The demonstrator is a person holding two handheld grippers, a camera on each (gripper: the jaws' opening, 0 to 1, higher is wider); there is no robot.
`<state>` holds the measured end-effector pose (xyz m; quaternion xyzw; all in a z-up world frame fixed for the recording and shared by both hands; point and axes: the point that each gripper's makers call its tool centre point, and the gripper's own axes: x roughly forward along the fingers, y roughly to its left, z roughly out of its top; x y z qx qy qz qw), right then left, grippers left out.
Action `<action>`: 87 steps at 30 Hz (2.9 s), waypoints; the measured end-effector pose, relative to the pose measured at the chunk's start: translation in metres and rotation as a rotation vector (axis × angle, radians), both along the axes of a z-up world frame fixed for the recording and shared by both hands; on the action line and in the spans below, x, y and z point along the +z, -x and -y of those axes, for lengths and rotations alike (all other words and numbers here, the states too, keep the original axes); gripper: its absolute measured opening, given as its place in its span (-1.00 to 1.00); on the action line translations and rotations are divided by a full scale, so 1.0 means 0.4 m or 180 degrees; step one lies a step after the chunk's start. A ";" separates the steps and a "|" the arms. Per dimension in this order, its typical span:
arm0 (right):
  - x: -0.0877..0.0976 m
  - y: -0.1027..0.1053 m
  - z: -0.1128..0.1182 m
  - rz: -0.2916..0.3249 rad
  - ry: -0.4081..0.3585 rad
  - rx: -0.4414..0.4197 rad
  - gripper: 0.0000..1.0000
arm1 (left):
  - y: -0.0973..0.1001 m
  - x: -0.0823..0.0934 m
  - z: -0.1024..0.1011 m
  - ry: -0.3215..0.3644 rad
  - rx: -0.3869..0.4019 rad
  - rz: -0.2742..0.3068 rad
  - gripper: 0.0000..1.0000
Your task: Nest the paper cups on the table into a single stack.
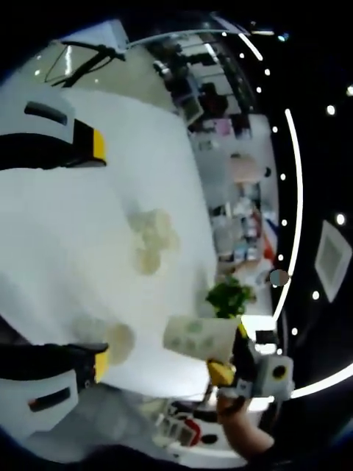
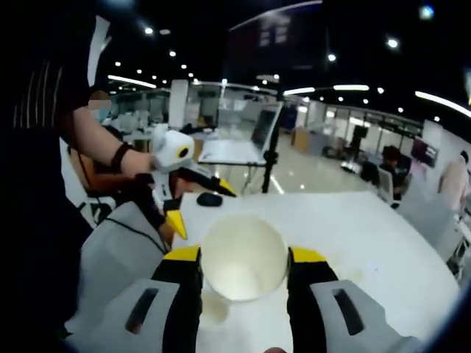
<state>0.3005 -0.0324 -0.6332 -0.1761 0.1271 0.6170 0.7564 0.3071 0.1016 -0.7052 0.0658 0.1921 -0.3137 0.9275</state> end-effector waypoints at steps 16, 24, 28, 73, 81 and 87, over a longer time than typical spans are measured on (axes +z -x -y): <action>-0.086 0.039 0.000 -0.0117 0.0085 0.0001 -0.18 | 0.014 -0.003 0.005 -0.0010 -0.0020 -0.0033 0.95; -0.109 0.052 -0.005 -0.0111 0.0132 0.0044 -0.18 | 0.018 -0.006 0.009 -0.0004 -0.0021 -0.0048 0.95; -0.128 0.061 -0.011 -0.0125 0.0179 0.0078 -0.18 | 0.016 -0.006 0.010 -0.0007 -0.0022 -0.0048 0.95; -0.320 0.096 -0.010 -0.0318 0.0507 -0.0020 -0.07 | 0.011 -0.028 0.019 0.0036 -0.0024 -0.0126 0.92; -0.330 0.110 -0.007 -0.0400 0.0501 -0.0012 0.05 | 0.009 -0.034 0.018 0.0023 -0.0019 -0.0147 0.92; -0.338 0.107 0.001 -0.0455 0.0484 -0.0081 0.10 | 0.006 -0.031 0.023 0.0019 -0.0040 -0.0139 0.92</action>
